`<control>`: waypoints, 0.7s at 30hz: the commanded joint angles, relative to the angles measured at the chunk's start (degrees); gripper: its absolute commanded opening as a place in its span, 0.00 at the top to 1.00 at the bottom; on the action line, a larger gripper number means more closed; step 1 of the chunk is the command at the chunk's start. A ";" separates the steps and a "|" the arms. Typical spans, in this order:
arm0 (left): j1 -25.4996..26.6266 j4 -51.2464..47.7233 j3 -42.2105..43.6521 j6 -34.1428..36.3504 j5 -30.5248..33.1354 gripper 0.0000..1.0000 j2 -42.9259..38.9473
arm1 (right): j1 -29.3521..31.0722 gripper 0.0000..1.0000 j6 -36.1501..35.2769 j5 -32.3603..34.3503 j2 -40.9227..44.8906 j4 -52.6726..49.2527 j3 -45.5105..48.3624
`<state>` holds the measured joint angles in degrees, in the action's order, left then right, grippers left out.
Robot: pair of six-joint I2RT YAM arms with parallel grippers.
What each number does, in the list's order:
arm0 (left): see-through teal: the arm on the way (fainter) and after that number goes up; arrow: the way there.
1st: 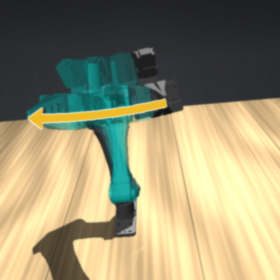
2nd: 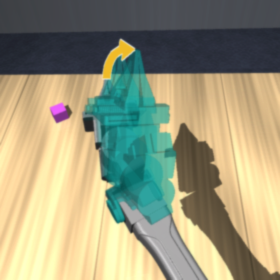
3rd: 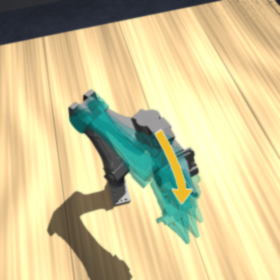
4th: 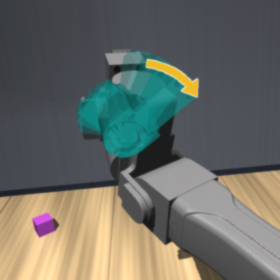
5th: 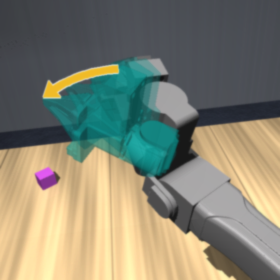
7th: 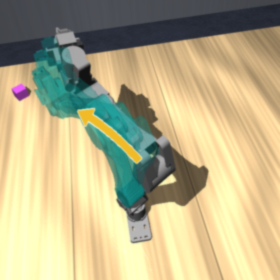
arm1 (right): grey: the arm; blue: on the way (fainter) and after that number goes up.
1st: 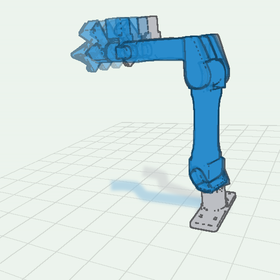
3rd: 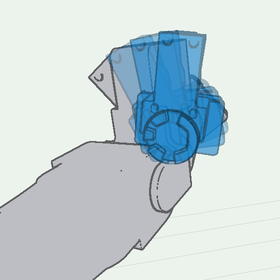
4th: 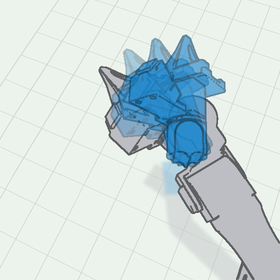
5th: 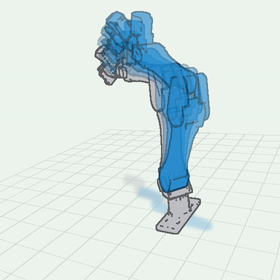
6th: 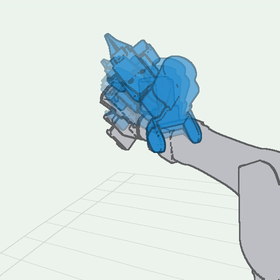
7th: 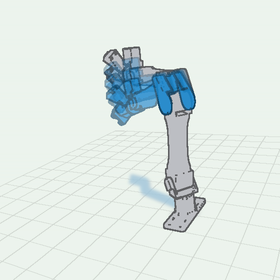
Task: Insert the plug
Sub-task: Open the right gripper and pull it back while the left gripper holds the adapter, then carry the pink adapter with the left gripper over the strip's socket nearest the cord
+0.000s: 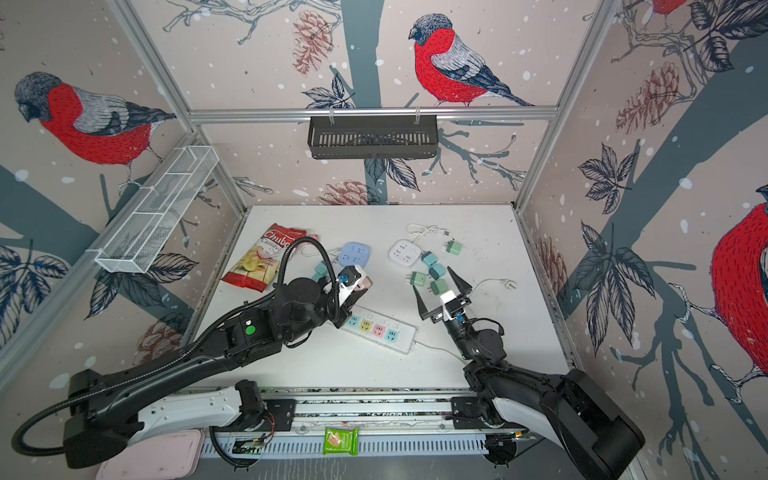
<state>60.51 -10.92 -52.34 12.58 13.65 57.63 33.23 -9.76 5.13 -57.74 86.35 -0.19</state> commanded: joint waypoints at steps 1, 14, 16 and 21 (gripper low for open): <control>1.01 4.96 -0.57 11.03 -6.43 1.00 -0.27 | -4.37 0.00 16.30 9.49 4.08 -13.27 4.75; -10.30 -7.54 -11.12 49.94 -21.74 1.00 11.17 | -14.23 0.00 27.06 4.36 7.06 -16.81 5.41; -13.49 -10.66 -12.12 52.15 -28.48 1.00 13.51 | -14.49 0.00 27.66 4.72 6.81 -17.15 5.21; -13.83 -13.96 -9.19 53.41 -31.19 1.00 17.76 | -14.79 0.00 28.93 6.36 5.15 -20.04 3.08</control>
<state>46.35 -21.19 -63.24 60.60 -11.70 74.24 18.59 16.88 9.69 -51.94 68.51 -0.19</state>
